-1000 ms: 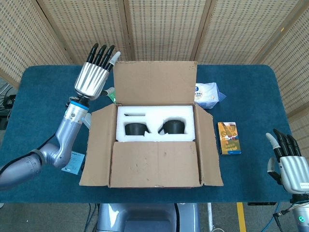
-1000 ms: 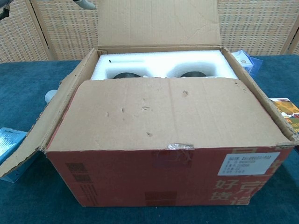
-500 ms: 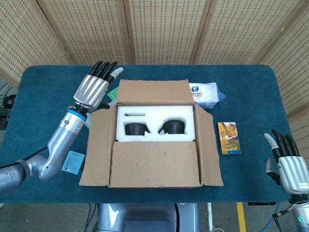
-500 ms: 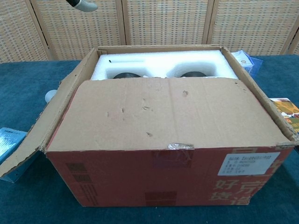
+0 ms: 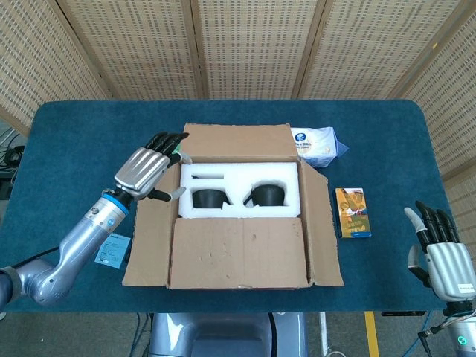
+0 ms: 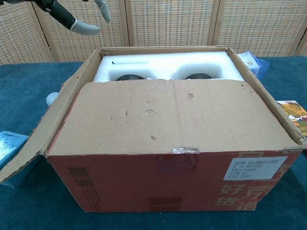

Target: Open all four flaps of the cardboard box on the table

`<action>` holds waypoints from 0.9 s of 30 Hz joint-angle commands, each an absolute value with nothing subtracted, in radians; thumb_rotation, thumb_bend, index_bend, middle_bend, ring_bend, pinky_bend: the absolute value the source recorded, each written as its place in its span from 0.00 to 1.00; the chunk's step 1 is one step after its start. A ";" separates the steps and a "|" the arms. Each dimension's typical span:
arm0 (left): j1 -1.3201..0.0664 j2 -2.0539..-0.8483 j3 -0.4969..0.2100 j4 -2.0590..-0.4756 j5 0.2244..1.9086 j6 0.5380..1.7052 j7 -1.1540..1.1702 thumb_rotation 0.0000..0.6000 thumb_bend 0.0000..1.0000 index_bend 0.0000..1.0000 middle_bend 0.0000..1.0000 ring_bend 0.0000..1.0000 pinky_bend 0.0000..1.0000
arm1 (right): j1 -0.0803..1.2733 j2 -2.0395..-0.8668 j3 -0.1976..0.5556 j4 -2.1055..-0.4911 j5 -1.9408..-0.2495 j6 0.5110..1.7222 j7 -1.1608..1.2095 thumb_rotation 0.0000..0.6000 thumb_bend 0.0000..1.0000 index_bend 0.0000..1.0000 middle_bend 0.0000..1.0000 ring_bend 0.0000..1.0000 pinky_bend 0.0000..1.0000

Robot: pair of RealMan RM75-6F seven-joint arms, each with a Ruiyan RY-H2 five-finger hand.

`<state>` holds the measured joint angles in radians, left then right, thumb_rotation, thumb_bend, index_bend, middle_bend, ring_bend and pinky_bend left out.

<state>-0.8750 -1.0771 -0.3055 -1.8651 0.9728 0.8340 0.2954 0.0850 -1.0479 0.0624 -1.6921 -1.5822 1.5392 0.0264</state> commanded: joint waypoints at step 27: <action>-0.847 -1.121 -0.194 -1.917 1.082 0.832 0.215 0.41 0.19 0.46 0.00 0.00 0.00 | 0.067 -1.046 0.057 -1.685 -1.582 1.553 0.042 1.00 0.80 0.00 0.00 0.00 0.00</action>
<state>-0.8453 -1.1184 -0.1961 -1.9185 1.0836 0.8296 0.2130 0.0675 -1.0465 0.0573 -1.6855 -1.5818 1.5534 0.0423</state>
